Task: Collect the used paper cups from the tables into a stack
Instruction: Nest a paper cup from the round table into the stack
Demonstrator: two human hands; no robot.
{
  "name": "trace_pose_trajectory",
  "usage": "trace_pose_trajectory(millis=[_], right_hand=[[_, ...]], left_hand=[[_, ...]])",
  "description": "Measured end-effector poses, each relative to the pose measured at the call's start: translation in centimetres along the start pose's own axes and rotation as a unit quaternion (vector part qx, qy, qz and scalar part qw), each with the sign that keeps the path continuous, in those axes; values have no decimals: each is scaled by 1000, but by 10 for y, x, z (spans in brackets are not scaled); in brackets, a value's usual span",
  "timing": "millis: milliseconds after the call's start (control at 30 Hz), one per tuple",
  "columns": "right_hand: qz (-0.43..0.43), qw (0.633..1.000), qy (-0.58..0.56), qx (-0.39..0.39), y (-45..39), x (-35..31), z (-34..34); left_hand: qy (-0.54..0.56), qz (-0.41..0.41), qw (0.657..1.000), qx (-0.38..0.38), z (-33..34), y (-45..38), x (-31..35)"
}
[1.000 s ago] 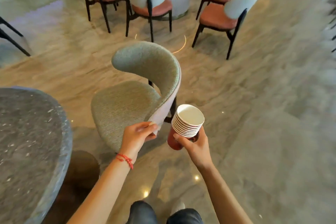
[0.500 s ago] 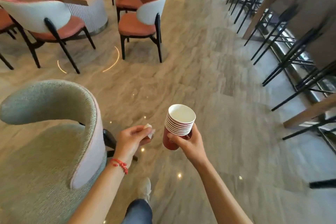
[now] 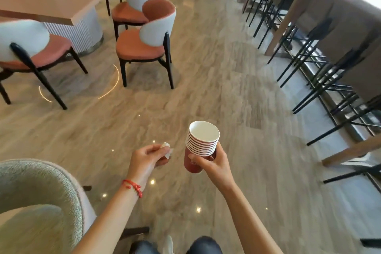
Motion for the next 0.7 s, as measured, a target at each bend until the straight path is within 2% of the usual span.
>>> trace_pose_trajectory(millis=[233,500,700], right_hand=[[1,999,19,-36,-119,-12,-8],[-7,987,47,-151,-280,-43,-3],[-1,962,77,-261,-375,-63,34]], left_hand=[[31,7,999,42,-22,-94,31],[80,42,986,143,-46,-197,75],[117,76,962,236,-83,-236,105]])
Point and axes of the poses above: each hand's wrist, its own y-axis away from the middle knuckle, its own z-axis out of the palm, x = y × z, the point moved 2 cm from there along -y, towards the middle knuckle, and after that the axes turned 14 degrees about -x, right-handed, at the moved point
